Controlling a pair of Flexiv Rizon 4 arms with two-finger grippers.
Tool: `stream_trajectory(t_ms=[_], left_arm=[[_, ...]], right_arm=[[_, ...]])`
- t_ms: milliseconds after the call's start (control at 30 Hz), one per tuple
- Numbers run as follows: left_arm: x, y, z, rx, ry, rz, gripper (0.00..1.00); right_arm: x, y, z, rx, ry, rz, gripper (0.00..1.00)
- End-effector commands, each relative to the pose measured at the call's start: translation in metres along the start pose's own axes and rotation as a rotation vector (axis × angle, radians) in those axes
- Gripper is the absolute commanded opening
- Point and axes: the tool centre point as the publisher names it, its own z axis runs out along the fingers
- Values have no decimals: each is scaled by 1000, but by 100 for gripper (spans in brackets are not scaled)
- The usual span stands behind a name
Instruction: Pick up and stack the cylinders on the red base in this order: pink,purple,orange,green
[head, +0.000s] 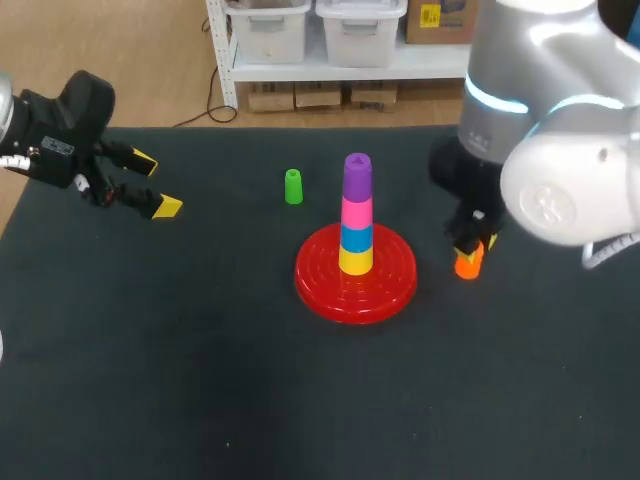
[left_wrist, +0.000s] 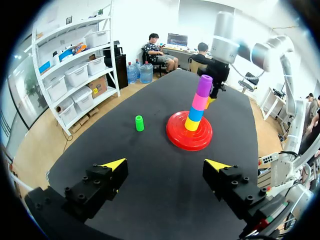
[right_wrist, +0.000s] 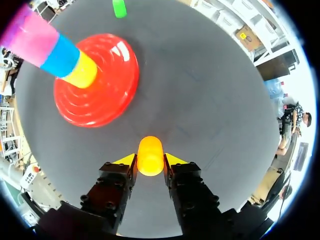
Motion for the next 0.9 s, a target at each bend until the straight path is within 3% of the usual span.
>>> stream_trajectory(t_ms=[33, 200, 367, 633, 900], left_arm=[[2, 0, 0, 1, -6, 3, 100], [2, 0, 0, 1, -6, 3, 100], [2, 0, 0, 1, -6, 3, 100], [2, 0, 0, 1, -6, 3, 100], [2, 0, 0, 1, -6, 3, 100]], right_arm=[[2, 5, -62, -24, -20, -22, 0], [-19, 16, -136, -60, -90, -105, 0], [-41, 33, -180, -85, -112, -221, 0], [-70, 50, -204, -38, -94, -336, 0], [-92, 76, -204, -35, -74, -427, 0]])
